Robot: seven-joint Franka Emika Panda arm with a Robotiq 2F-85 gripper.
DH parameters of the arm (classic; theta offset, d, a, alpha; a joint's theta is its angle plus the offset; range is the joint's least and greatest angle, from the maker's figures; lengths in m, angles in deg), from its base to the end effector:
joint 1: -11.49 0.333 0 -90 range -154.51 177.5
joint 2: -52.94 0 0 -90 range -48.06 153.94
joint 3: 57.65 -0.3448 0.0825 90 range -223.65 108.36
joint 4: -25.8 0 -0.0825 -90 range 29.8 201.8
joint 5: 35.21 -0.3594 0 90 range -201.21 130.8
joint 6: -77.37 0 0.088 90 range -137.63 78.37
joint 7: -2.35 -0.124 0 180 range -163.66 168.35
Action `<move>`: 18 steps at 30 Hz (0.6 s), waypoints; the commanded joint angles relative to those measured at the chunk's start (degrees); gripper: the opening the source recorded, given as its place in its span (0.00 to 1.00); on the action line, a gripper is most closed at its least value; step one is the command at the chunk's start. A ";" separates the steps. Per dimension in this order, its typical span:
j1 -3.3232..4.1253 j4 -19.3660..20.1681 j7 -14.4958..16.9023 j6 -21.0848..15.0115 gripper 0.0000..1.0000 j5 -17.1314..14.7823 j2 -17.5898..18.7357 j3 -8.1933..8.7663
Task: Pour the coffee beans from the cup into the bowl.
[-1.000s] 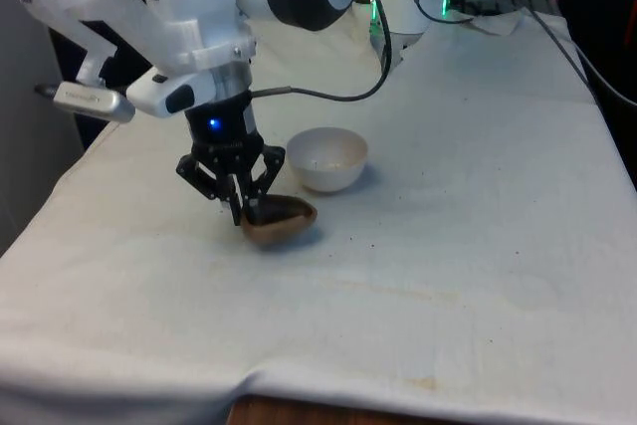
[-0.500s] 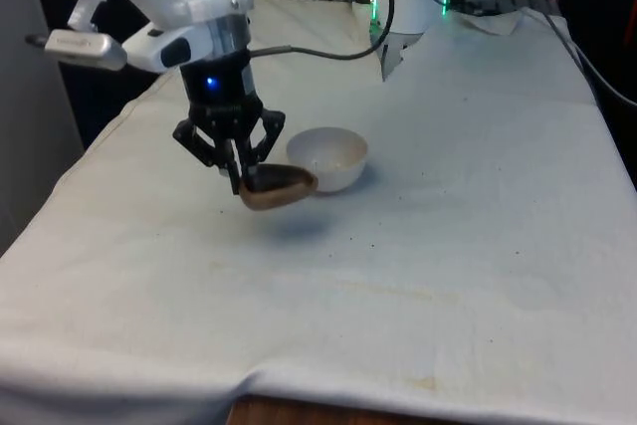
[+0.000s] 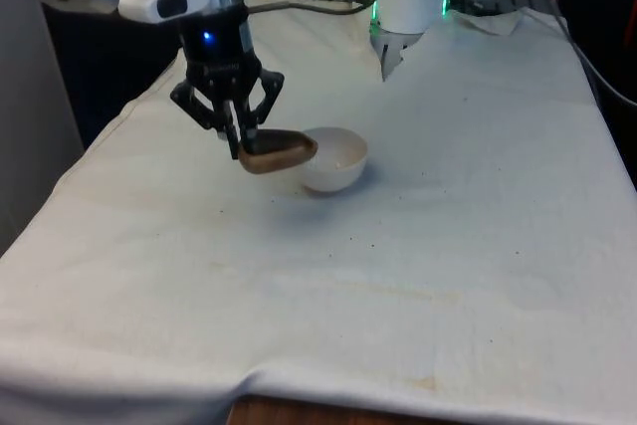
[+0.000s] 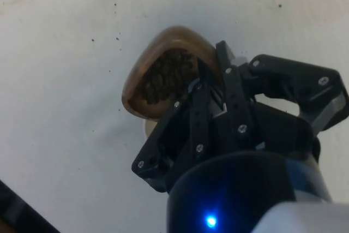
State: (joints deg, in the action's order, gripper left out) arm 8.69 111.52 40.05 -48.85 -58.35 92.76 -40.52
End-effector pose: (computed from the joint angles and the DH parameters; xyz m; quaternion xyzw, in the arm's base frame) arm 0.6924 -0.1874 0.2964 -0.9944 -0.0738 -0.0564 0.0502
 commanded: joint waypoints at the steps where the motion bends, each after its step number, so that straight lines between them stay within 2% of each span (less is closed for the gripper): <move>1: 0.29 1.38 0.17 -0.69 0.00 0.29 -1.32 0.29; 8: 0.57 5.27 1.03 -1.20 0.00 0.34 -5.16 0.69; 9: 0.23 4.53 1.09 -0.17 0.00 0.06 -4.64 0.46; 11: 0.69 6.88 1.49 -1.66 0.00 0.40 -6.59 0.92; 15: 0.74 9.68 2.29 -2.69 0.00 0.34 -8.88 1.03; 16: 0.46 8.88 2.29 -1.66 0.00 0.06 -8.31 0.74; 18: 0.74 10.83 2.64 -3.21 0.00 0.34 -9.74 1.03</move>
State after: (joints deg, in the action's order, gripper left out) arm 9.14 121.54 42.68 -51.03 -58.30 83.53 -39.71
